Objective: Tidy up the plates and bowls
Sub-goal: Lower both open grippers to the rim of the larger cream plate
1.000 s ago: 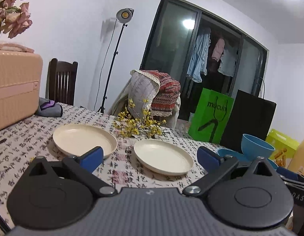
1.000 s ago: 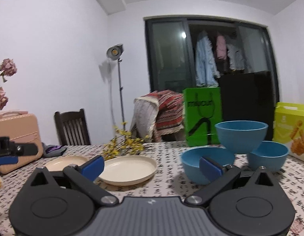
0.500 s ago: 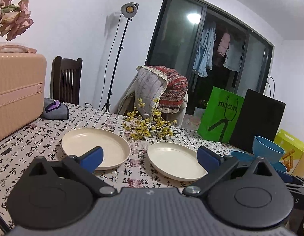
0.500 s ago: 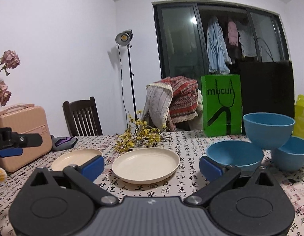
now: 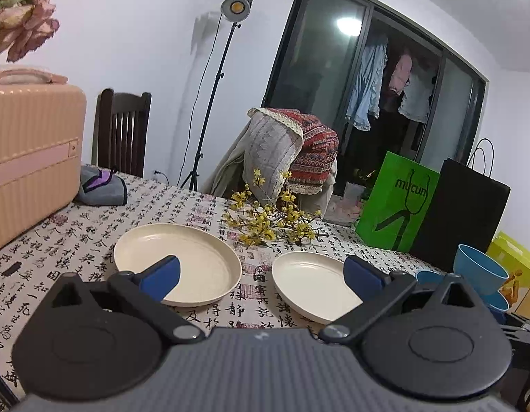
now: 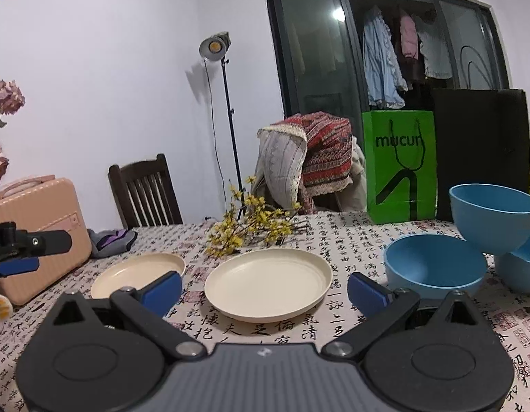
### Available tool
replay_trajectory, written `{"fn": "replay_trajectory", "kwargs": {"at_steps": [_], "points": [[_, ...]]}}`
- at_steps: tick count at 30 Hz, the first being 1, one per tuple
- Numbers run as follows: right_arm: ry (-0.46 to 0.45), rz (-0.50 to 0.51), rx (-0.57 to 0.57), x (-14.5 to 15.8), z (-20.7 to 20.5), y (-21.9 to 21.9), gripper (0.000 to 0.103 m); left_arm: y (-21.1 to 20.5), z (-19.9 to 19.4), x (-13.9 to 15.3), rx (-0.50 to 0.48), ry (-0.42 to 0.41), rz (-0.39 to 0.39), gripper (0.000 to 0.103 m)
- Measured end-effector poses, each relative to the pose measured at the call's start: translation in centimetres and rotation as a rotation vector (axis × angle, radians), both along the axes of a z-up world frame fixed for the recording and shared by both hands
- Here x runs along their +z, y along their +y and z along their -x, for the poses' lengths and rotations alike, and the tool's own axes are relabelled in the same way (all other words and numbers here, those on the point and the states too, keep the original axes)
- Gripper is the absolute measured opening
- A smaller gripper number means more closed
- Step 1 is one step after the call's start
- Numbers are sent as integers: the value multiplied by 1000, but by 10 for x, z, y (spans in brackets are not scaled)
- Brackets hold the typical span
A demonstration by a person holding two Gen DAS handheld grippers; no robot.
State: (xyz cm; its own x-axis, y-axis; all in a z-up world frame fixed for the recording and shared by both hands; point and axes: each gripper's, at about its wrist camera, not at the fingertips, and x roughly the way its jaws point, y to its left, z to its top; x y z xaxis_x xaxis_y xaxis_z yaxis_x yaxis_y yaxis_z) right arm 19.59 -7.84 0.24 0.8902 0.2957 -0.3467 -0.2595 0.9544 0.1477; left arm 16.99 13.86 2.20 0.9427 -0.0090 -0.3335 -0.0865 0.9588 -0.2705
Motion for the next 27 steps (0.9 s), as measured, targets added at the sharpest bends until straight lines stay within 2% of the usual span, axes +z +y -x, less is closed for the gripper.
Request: {"fn": "replay_trajectory", "kwargs": {"at_steps": [5,16,27], "points": [[34,-7,7,3,-9,10,103,5,-7,0,1,12,14,103],[39,17,22,11,-23,37,103,22,-19,6,12,14,24,103],[68,-1,24,11,-39,56,103,44,-29,6,43,17,29,103]]}}
